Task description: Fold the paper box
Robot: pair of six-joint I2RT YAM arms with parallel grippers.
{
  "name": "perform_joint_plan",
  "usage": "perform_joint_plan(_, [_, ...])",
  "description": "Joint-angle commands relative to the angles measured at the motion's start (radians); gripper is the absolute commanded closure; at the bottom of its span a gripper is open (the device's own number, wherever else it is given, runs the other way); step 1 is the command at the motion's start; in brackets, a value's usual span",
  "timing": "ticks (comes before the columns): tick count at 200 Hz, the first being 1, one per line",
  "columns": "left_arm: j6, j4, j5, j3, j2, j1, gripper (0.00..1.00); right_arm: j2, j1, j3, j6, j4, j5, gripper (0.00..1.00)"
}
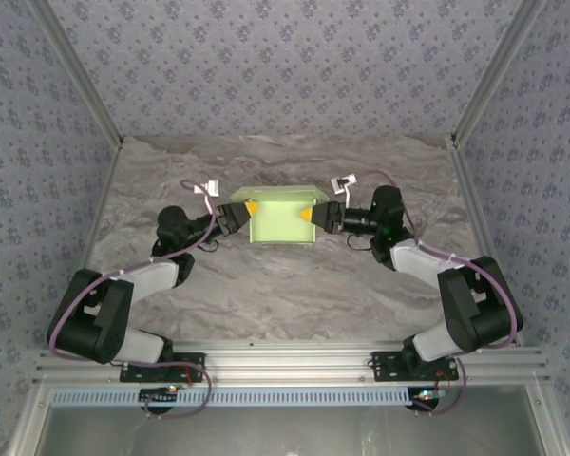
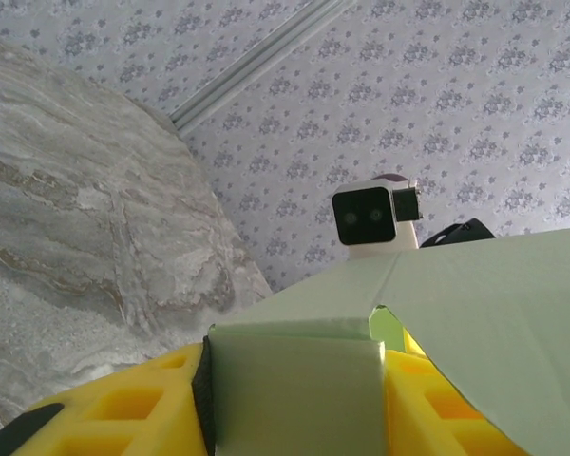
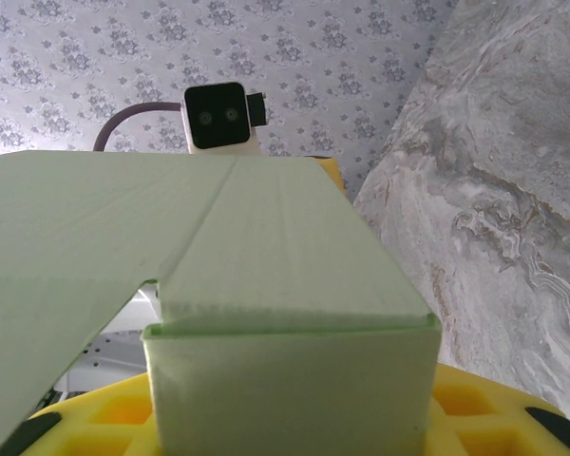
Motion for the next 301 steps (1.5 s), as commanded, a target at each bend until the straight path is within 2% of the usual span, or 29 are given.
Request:
perform_joint_plan(1, [0.102,-0.054,-0.003,0.042,-0.011,-0.042,0.61,-0.026,0.027,0.008,-0.013,0.016,-0.021,0.70])
perform_joint_plan(40, [0.269,-0.332,-0.102,0.065,-0.100,-0.066,0.70,-0.023,0.033,0.006,-0.013,0.007,0.001,0.71])
perform_joint_plan(61, [0.389,-0.528,-0.161,0.101,-0.148,-0.099,0.70,-0.022,0.041,0.003,-0.015,0.007,0.009,0.71])
perform_joint_plan(86, [0.416,-0.594,-0.207,0.097,-0.173,-0.101,0.66,-0.005,0.048,0.014,-0.042,-0.035,0.012,0.71])
perform_joint_plan(106, [0.464,-0.686,-0.253,0.106,-0.182,-0.099,0.55,0.001,0.046,0.027,-0.109,-0.144,0.029,0.71])
perform_joint_plan(111, [0.478,-0.715,-0.259,0.113,-0.182,-0.098,0.50,0.003,0.046,0.037,-0.143,-0.220,0.046,0.71])
perform_joint_plan(122, [0.495,-0.773,-0.278,0.124,-0.185,-0.093,0.33,0.015,0.044,0.065,-0.219,-0.368,0.076,0.71])
perform_joint_plan(135, [0.510,-0.796,-0.293,0.117,-0.198,-0.091,0.24,0.049,0.043,0.066,-0.234,-0.378,0.075,0.71])
perform_joint_plan(164, [0.548,-0.870,-0.317,0.096,-0.251,-0.077,0.19,0.156,0.040,0.075,-0.248,-0.380,0.079,0.70])
perform_joint_plan(193, [0.552,-0.925,-0.399,0.024,-0.362,-0.072,0.13,0.282,0.042,0.112,-0.276,-0.433,0.112,0.68])
perform_joint_plan(240, [0.545,-0.996,-0.488,-0.058,-0.538,-0.057,0.09,0.453,0.047,0.145,-0.255,-0.357,0.089,0.66])
perform_joint_plan(257, [0.572,-1.022,-0.519,-0.067,-0.549,-0.048,0.09,0.489,0.037,0.153,-0.261,-0.353,0.098,0.62])
perform_joint_plan(286, [0.594,-1.028,-0.580,-0.078,-0.520,-0.047,0.09,0.504,0.008,0.151,-0.255,-0.342,0.100,0.37])
perform_joint_plan(301, [0.602,-0.990,-0.599,-0.094,-0.517,-0.049,0.09,0.476,-0.017,0.131,-0.261,-0.345,0.111,0.31])
